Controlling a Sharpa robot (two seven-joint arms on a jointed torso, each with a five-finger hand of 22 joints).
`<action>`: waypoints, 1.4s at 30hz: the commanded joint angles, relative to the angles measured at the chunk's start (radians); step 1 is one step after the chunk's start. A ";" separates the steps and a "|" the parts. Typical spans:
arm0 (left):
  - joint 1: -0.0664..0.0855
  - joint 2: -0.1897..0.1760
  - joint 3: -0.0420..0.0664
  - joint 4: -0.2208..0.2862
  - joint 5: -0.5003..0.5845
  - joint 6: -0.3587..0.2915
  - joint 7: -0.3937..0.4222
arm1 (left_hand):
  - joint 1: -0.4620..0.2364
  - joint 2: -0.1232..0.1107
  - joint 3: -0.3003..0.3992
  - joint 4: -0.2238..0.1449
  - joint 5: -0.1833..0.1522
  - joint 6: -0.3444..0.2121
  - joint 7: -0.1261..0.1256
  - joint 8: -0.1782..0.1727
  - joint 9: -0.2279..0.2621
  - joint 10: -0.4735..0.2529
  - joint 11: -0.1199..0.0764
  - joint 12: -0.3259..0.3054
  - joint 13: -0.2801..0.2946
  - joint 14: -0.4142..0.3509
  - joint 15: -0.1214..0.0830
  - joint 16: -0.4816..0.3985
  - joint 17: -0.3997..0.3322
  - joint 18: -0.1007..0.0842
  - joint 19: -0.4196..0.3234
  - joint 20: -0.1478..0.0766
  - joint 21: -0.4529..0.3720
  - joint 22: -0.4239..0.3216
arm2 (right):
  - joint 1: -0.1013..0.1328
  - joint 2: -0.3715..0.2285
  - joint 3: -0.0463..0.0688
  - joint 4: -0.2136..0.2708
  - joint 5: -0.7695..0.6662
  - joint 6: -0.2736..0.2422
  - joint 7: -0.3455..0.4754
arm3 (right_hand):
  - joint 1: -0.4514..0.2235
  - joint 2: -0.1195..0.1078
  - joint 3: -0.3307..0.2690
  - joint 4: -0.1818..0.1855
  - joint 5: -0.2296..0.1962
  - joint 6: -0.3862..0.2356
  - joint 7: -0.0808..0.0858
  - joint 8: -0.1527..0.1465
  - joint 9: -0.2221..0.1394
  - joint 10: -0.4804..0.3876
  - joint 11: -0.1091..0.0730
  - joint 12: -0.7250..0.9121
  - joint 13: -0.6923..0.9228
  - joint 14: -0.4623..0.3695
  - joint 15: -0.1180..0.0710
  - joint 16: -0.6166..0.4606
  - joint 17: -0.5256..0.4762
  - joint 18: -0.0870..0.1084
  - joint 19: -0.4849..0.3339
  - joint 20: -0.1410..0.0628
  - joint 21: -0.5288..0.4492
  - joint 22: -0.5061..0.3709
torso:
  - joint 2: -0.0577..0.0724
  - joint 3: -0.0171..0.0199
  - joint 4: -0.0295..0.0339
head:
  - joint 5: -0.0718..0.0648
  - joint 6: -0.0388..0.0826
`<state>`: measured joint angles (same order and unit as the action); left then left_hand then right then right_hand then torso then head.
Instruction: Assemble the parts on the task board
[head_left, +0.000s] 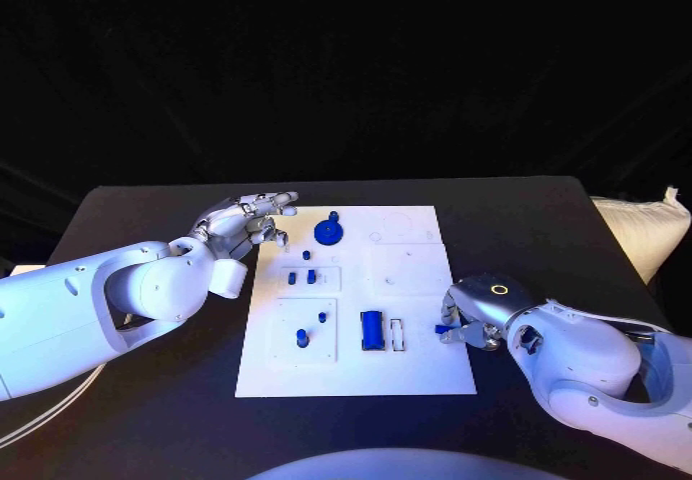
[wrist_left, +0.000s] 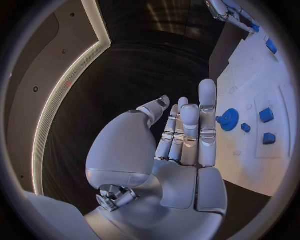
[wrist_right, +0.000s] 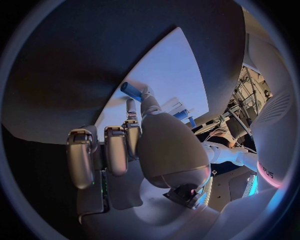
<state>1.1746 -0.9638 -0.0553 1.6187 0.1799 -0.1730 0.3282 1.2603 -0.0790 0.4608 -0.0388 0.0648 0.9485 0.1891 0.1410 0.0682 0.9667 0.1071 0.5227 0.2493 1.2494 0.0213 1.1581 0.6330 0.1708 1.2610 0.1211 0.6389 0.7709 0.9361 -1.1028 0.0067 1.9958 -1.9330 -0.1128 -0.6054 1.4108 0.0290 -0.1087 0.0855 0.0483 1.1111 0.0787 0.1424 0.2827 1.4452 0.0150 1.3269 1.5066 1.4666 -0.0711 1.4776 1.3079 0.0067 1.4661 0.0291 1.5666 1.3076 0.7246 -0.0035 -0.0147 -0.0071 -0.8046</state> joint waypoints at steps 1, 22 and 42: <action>0.000 0.001 0.000 0.001 -0.005 0.021 0.002 | 0.000 0.006 -0.002 -0.005 0.004 -0.006 0.002 0.005 0.001 -0.008 0.001 0.006 -0.001 -0.009 0.001 0.003 -0.001 0.011 -0.005 -0.002 -0.005 -0.001 | -0.011 -0.005 -0.010 -0.015 -0.028 0.076 -0.035 | -0.006 -0.010 0.005 0.004 0.001 0.009 0.002 0.005 0.000 0.039 -0.016 -0.006 -0.067 0.073 0.001 0.004 0.100 -0.007 0.105 0.008 0.004 0.263 | 0.000 0.0000 -0.0007 | 0.001 -0.001; 0.000 0.001 -0.002 -0.001 -0.016 0.023 0.002 | 0.000 0.006 -0.002 -0.005 0.004 -0.006 0.002 0.005 0.001 -0.008 0.001 0.006 -0.001 -0.009 0.001 0.003 -0.001 0.011 -0.005 -0.002 -0.005 -0.001 | -0.012 -0.020 -0.010 -0.006 -0.018 0.094 -0.032 | 0.013 0.015 0.051 -0.002 0.004 0.029 -0.008 -0.001 -0.005 0.040 -0.023 -0.005 -0.065 0.074 -0.004 0.005 0.103 -0.007 0.105 0.006 0.004 0.263 | 0.000 -0.0003 0.0000 | -0.002 -0.002; 0.000 -0.001 -0.002 0.003 -0.016 0.021 0.002 | 0.002 0.007 -0.002 -0.006 0.004 -0.008 0.002 0.006 0.001 -0.010 0.001 0.008 -0.002 -0.011 0.001 0.003 -0.004 0.011 -0.006 -0.001 -0.005 -0.001 | -0.012 -0.003 -0.010 -0.018 -0.019 0.091 -0.040 | 0.021 0.058 0.186 -0.018 0.003 0.048 -0.018 -0.013 -0.012 0.049 -0.033 0.010 -0.054 0.075 -0.012 0.007 0.110 -0.007 0.105 -0.003 0.004 0.263 | 0.000 -0.0018 -0.0011 | -0.005 -0.005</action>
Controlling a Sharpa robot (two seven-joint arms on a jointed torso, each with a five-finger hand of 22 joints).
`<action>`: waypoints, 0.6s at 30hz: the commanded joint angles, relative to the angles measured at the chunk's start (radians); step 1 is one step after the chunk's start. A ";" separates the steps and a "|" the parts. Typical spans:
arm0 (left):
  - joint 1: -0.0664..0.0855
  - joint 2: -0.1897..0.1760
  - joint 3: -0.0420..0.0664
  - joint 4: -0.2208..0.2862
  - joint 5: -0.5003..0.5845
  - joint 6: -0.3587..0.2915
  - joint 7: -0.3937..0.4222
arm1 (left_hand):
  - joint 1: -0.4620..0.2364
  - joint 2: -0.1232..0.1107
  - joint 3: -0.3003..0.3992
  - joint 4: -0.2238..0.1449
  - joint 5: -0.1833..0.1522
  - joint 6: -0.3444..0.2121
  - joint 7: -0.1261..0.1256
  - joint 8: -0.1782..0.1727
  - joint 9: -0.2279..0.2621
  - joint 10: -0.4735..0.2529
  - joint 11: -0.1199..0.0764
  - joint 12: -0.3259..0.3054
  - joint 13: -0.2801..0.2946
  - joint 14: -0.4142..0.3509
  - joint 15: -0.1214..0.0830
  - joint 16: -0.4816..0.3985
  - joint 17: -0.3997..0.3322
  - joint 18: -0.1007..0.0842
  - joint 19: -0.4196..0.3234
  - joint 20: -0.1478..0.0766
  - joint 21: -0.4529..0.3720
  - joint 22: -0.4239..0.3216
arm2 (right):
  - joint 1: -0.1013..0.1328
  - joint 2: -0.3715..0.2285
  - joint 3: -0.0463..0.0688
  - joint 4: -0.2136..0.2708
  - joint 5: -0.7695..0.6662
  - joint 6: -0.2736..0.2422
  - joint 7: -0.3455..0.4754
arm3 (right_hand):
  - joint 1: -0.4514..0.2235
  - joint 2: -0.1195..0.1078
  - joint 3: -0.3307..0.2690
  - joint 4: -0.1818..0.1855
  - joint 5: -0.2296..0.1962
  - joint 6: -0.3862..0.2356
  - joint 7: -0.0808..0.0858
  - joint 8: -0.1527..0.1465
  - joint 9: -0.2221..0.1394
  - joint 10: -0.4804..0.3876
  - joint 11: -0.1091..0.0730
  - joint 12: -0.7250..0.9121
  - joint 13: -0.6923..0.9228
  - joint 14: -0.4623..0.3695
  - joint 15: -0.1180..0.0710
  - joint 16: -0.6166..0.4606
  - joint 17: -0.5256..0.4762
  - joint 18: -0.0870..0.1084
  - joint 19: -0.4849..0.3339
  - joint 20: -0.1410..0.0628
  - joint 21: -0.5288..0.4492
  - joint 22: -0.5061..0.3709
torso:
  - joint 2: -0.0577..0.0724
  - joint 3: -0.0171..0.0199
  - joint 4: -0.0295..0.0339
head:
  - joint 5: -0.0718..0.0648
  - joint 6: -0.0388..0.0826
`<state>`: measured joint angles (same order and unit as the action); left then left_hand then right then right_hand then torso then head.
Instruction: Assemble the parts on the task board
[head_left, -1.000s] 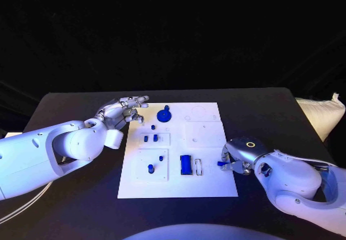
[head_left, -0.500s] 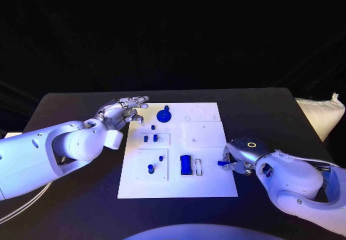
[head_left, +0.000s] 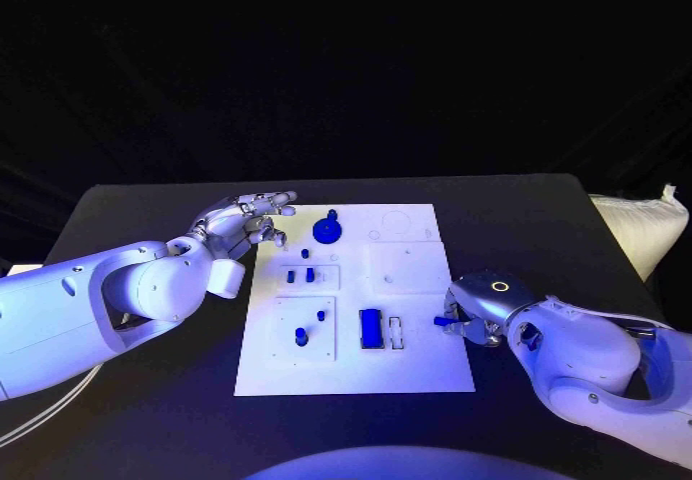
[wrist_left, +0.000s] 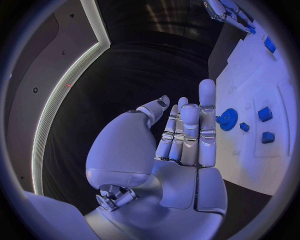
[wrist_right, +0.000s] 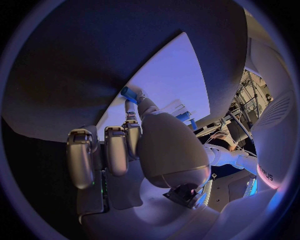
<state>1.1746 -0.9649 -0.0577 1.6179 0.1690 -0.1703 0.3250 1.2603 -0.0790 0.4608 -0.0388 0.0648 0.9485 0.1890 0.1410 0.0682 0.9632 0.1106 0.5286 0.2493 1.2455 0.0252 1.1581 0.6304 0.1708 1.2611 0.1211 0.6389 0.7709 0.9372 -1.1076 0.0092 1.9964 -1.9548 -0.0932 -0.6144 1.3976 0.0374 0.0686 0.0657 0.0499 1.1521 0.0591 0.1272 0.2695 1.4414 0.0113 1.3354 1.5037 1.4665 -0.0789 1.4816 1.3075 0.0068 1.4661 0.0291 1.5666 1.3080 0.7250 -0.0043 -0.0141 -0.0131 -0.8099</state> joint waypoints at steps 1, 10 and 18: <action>0.000 0.000 0.000 0.004 -0.005 0.018 0.005 | 0.002 0.007 -0.002 -0.006 0.004 -0.008 0.002 0.006 0.001 -0.007 -0.003 0.002 -0.002 -0.007 -0.003 0.003 -0.001 0.011 -0.006 -0.001 -0.005 -0.001 | -0.013 0.003 -0.012 -0.019 0.002 0.064 -0.033 | 0.026 0.046 0.013 0.005 0.002 0.009 0.002 0.001 0.001 0.054 -0.029 0.002 -0.051 0.075 -0.004 0.003 0.112 -0.007 0.105 -0.003 0.004 0.263 | -0.001 -0.0007 -0.0015 | 0.000 0.000; 0.000 0.000 0.000 0.005 -0.006 0.018 0.006 | 0.002 0.007 -0.001 -0.006 0.004 -0.008 0.002 0.007 0.001 -0.007 -0.003 0.003 -0.002 -0.008 -0.003 0.004 -0.002 0.011 -0.006 -0.001 -0.005 -0.001 | -0.010 -0.005 -0.009 0.010 0.130 -0.127 -0.033 | -0.013 0.028 0.051 0.028 0.006 0.011 0.001 -0.008 -0.003 0.051 -0.030 -0.010 -0.055 0.075 -0.005 0.000 0.108 -0.007 0.105 -0.005 0.004 0.263 | -0.002 -0.0018 0.0013 | -0.002 0.002; 0.000 -0.001 0.000 0.006 -0.006 0.018 0.006 | 0.002 0.007 -0.001 -0.006 0.004 -0.008 0.002 0.007 0.001 -0.008 -0.003 0.004 -0.002 -0.008 -0.003 0.004 -0.002 0.011 -0.006 -0.001 -0.005 -0.001 | -0.004 -0.008 -0.006 0.036 0.282 -0.227 -0.028 | -0.023 0.013 0.079 0.029 0.014 0.014 0.002 -0.011 -0.005 0.052 -0.029 -0.010 -0.054 0.075 -0.005 0.001 0.110 -0.007 0.105 -0.004 0.004 0.263 | -0.001 -0.0004 0.0014 | 0.000 0.004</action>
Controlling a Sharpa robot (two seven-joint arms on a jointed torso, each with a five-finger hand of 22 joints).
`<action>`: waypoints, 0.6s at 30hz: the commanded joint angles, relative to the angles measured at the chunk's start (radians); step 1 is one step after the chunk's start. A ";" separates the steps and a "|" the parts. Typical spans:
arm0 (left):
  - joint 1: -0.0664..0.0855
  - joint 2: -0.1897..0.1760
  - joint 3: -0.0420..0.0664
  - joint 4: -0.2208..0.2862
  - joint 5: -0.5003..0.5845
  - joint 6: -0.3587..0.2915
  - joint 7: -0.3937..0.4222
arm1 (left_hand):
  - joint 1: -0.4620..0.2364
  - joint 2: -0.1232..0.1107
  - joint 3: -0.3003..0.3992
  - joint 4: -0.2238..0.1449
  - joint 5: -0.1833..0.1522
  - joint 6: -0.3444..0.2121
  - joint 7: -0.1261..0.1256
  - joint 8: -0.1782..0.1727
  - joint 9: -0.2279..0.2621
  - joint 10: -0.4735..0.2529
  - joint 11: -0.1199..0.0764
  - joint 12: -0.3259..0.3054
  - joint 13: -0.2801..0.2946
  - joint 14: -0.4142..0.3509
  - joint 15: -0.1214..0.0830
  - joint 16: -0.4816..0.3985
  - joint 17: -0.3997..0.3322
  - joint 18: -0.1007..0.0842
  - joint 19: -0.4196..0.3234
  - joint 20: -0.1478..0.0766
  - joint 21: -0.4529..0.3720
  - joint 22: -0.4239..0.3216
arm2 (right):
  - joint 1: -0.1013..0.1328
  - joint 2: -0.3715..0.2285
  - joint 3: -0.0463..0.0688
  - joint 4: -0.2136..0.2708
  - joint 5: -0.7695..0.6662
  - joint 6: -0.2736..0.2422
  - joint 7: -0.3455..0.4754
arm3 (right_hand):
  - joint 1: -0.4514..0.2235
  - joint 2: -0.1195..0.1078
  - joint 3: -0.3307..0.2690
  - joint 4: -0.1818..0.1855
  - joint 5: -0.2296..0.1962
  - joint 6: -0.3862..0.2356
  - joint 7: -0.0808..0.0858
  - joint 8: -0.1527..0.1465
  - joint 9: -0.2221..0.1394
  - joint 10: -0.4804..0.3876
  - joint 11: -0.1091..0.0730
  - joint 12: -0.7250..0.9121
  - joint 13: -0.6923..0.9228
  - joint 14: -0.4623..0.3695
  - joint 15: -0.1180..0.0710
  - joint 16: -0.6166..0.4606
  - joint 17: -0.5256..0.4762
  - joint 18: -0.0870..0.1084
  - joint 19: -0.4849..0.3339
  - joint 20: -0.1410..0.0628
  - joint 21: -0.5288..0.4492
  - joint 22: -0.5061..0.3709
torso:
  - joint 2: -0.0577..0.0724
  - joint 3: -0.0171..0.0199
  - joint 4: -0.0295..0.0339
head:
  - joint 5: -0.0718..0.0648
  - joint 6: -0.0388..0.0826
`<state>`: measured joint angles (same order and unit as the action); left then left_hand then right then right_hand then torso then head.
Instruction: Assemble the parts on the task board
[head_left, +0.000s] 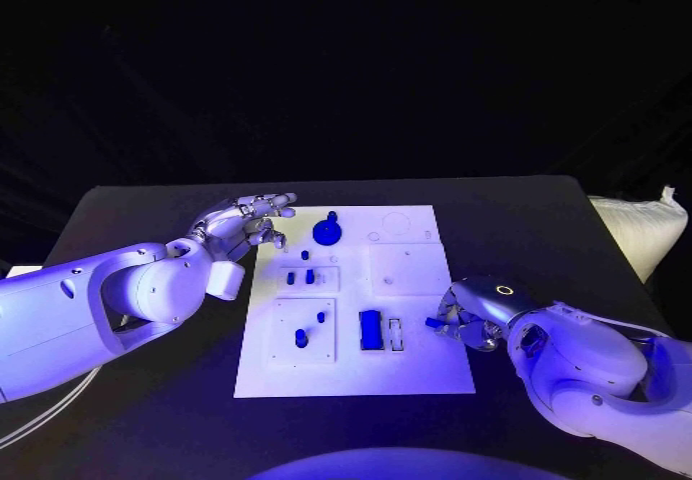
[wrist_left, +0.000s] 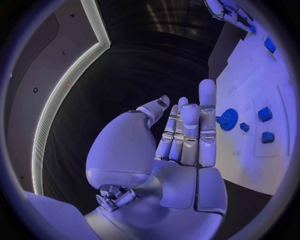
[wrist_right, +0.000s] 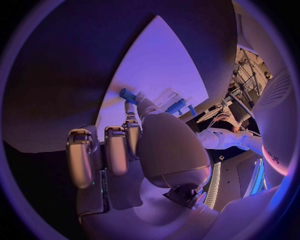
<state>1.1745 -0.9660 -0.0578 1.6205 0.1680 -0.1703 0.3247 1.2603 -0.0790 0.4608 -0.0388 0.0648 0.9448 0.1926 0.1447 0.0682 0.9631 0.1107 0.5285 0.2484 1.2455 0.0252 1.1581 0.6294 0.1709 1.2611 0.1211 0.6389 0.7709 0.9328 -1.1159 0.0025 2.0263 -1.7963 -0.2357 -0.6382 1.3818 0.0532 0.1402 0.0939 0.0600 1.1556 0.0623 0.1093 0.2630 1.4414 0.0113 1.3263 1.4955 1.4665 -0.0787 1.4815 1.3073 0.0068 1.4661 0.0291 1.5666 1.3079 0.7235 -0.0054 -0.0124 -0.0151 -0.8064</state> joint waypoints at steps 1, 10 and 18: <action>0.000 0.000 0.000 0.003 -0.005 0.018 0.006 | 0.002 0.007 -0.001 -0.006 0.004 -0.005 -0.002 0.003 0.001 -0.007 -0.003 0.004 -0.001 -0.008 -0.003 0.004 -0.001 0.011 -0.006 -0.001 -0.005 -0.001 | 0.001 0.001 0.001 0.007 0.146 -0.094 -0.007 | -0.010 -0.004 0.009 0.001 0.005 0.011 -0.001 0.006 0.002 0.053 -0.029 0.000 -0.045 0.075 -0.005 0.001 0.111 -0.007 0.105 -0.004 0.004 0.263 | 0.002 0.0009 -0.0003 | 0.003 0.000; 0.000 0.000 0.000 0.004 -0.005 0.019 0.005 | 0.002 0.007 -0.001 -0.006 0.004 -0.005 -0.002 0.003 0.001 -0.007 -0.003 0.004 -0.001 -0.008 -0.003 0.004 -0.001 0.011 -0.006 -0.001 -0.005 -0.001 | 0.002 0.019 0.001 0.012 0.274 -0.123 -0.022 | -0.046 -0.029 0.053 0.015 0.058 0.018 -0.001 0.002 0.001 0.056 -0.029 0.004 -0.041 0.077 -0.005 0.003 0.115 -0.007 0.105 -0.004 0.004 0.263 | 0.001 0.0013 -0.0017 | 0.004 -0.004; 0.000 0.002 0.000 0.004 -0.005 0.020 0.004 | 0.002 0.007 -0.001 -0.006 0.004 -0.005 -0.002 0.003 0.001 -0.007 -0.003 0.004 -0.001 -0.008 -0.003 0.004 -0.001 0.011 -0.006 -0.001 -0.005 -0.001 | 0.002 0.056 0.001 0.002 0.340 -0.140 -0.036 | -0.115 -0.060 0.081 0.055 0.177 0.032 -0.005 0.003 0.004 0.063 -0.032 0.017 -0.033 0.079 -0.006 0.007 0.123 -0.007 0.105 -0.005 0.004 0.263 | 0.001 0.0014 -0.0021 | 0.000 -0.005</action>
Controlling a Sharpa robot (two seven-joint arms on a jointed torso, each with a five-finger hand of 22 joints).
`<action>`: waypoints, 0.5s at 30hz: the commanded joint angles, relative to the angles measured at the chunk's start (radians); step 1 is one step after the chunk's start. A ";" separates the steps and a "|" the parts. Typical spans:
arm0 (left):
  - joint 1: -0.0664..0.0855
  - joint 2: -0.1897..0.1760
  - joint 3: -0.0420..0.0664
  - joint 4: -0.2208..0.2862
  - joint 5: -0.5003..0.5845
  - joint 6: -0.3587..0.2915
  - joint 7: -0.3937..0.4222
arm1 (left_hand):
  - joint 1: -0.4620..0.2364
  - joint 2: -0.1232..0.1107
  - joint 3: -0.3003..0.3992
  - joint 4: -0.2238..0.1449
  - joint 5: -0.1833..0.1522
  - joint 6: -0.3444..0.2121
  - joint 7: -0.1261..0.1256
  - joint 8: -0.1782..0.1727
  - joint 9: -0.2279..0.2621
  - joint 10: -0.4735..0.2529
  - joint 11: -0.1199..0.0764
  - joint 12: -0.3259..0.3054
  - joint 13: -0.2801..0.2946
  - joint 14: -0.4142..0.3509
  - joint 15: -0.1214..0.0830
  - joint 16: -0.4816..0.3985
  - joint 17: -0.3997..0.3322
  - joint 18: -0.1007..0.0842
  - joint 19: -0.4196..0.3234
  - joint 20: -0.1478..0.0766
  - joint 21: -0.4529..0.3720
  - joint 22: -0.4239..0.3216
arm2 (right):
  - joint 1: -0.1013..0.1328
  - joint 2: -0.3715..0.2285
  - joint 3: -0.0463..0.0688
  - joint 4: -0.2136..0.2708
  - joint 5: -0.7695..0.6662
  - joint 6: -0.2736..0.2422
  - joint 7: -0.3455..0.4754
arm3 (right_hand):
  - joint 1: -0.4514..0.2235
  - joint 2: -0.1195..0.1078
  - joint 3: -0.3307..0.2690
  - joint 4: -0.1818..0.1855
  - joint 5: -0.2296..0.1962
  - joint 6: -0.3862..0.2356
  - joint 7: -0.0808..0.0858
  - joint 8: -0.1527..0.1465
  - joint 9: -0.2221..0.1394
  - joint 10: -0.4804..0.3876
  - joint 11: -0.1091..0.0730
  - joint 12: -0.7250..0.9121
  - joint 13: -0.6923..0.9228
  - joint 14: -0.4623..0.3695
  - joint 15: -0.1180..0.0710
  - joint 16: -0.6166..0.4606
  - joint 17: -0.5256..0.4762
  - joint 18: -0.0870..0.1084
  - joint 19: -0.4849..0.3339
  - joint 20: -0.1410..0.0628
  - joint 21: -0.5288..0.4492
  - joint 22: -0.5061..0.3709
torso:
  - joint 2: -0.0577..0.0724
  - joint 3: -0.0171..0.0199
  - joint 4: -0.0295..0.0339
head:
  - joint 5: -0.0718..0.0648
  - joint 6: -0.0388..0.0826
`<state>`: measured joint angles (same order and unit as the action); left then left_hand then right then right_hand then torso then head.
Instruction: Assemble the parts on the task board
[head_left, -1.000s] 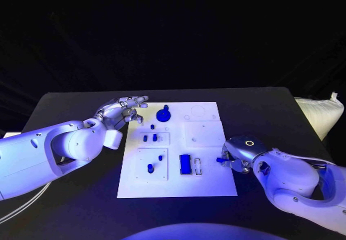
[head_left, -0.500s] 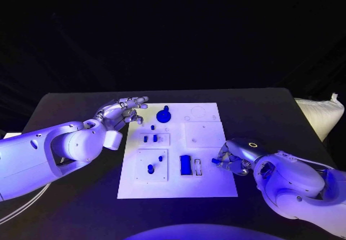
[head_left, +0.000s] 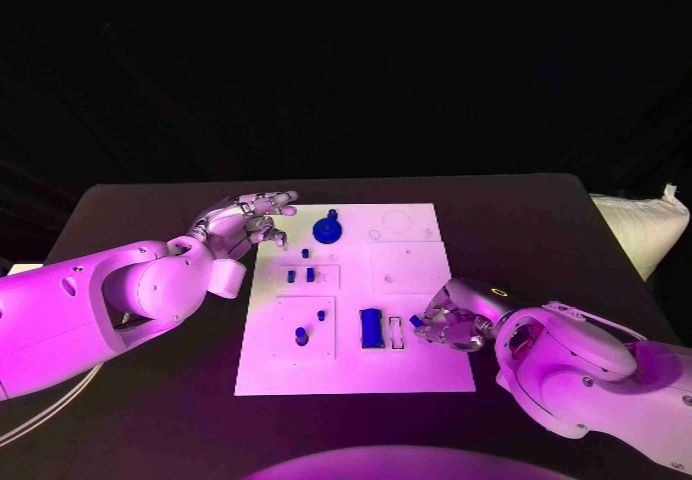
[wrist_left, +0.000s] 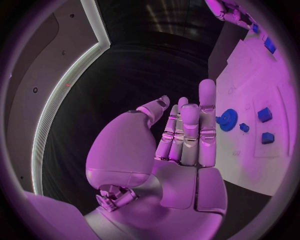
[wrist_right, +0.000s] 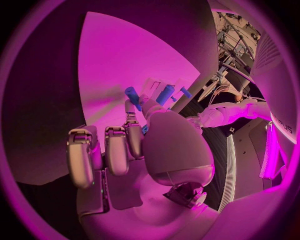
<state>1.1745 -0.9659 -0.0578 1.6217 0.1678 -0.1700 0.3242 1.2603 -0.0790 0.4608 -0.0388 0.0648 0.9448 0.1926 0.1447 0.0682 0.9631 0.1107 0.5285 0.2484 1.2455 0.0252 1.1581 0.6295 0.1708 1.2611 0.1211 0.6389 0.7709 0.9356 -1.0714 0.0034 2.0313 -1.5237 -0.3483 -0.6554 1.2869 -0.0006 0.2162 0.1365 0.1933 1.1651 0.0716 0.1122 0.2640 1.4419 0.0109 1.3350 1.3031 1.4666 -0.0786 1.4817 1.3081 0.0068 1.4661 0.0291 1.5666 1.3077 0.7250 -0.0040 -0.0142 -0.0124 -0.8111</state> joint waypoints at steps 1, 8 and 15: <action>0.000 0.002 0.000 0.003 -0.004 0.020 0.004 | 0.002 0.007 -0.001 -0.006 0.004 -0.005 -0.001 0.003 0.001 -0.007 -0.003 0.004 -0.001 -0.008 -0.003 0.004 -0.001 0.011 -0.006 -0.001 -0.005 -0.001 | 0.000 0.018 0.000 -0.006 0.072 -0.028 -0.022 | -0.027 -0.010 0.009 0.017 0.062 0.025 -0.015 0.000 0.004 0.063 -0.032 0.009 0.160 0.079 -0.007 0.008 0.124 -0.007 0.105 -0.005 0.004 0.263 | 0.000 0.0005 0.0003 | -0.003 0.001; 0.000 0.005 0.000 0.002 -0.004 0.022 0.003 | 0.002 0.007 -0.001 -0.006 0.004 -0.005 -0.001 0.003 0.001 -0.007 -0.003 0.004 -0.001 -0.008 -0.003 0.004 -0.001 0.011 -0.006 -0.001 -0.005 -0.001 | 0.000 0.046 0.000 -0.017 0.077 -0.035 -0.044 | -0.048 -0.026 0.017 0.027 0.085 0.034 -0.018 0.006 0.009 0.064 -0.034 0.007 0.160 0.080 -0.009 0.011 0.128 -0.007 0.105 -0.007 0.004 0.263 | 0.000 -0.0002 0.0007 | -0.001 -0.001; 0.000 0.007 0.000 0.002 -0.004 0.023 0.003 | 0.002 0.008 -0.001 -0.007 0.004 -0.006 -0.001 0.005 0.001 -0.009 -0.003 0.006 -0.001 -0.008 -0.003 0.005 -0.001 0.011 -0.007 -0.001 -0.005 -0.001 | 0.000 0.066 0.000 -0.022 0.077 -0.035 -0.049 | -0.061 -0.032 0.019 0.034 0.089 0.041 -0.021 0.011 0.016 0.061 -0.036 -0.006 0.154 0.080 -0.011 0.011 0.129 -0.007 0.105 -0.009 0.004 0.263 | 0.000 -0.0001 0.0015 | 0.002 -0.001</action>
<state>1.1745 -0.9608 -0.0578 1.6214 0.1676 -0.1681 0.3231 1.2603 -0.0790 0.4608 -0.0388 0.0648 0.9448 0.1925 0.1447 0.0682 0.9610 0.1086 0.5285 0.2485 1.2434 0.0230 1.1581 0.6295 0.1709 1.2611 0.1211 0.6390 0.7709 0.9356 -1.0074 0.0034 2.0101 -1.4538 -0.3772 -0.6859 1.2327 -0.0329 0.2348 0.1645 0.2790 1.1865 0.0637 0.1193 0.2798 1.4496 -0.0039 1.3337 1.3082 1.4629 -0.0824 1.4862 1.3079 0.0067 1.4661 0.0291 1.5666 1.3075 0.7250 -0.0038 -0.0132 -0.0112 -0.8116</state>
